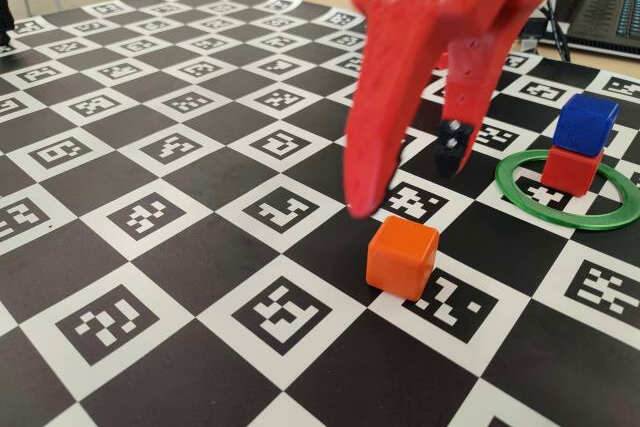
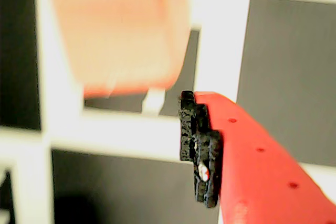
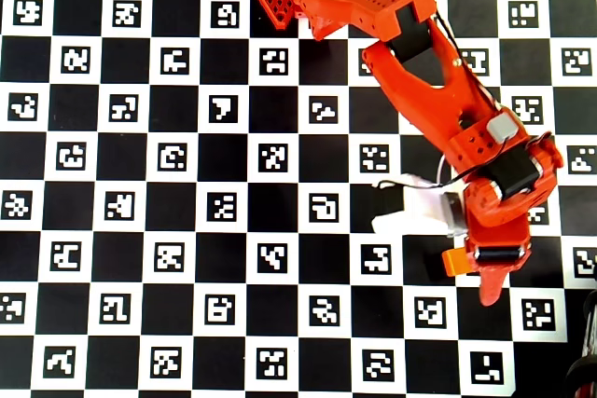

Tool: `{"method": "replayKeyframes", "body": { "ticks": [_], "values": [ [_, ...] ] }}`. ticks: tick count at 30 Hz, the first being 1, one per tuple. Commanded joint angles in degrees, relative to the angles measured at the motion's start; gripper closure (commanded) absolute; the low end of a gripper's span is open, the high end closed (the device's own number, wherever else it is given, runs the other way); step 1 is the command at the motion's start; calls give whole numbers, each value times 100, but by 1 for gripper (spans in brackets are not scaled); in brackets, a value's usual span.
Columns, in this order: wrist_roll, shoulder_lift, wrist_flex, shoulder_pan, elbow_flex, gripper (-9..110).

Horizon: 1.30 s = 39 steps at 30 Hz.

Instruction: Grab the red cube then put it in the green circle then put the blue cube on top and finally the orange cube on top

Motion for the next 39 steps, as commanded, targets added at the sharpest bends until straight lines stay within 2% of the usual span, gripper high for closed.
{"method": "replayKeyframes", "body": {
  "ticks": [1, 19, 39],
  "values": [
    [-79, 70, -26, 62, -448, 62],
    [-316, -387, -211, -35, -756, 62],
    [-1063, -861, 88, -105, -1529, 63]
  ]
}}
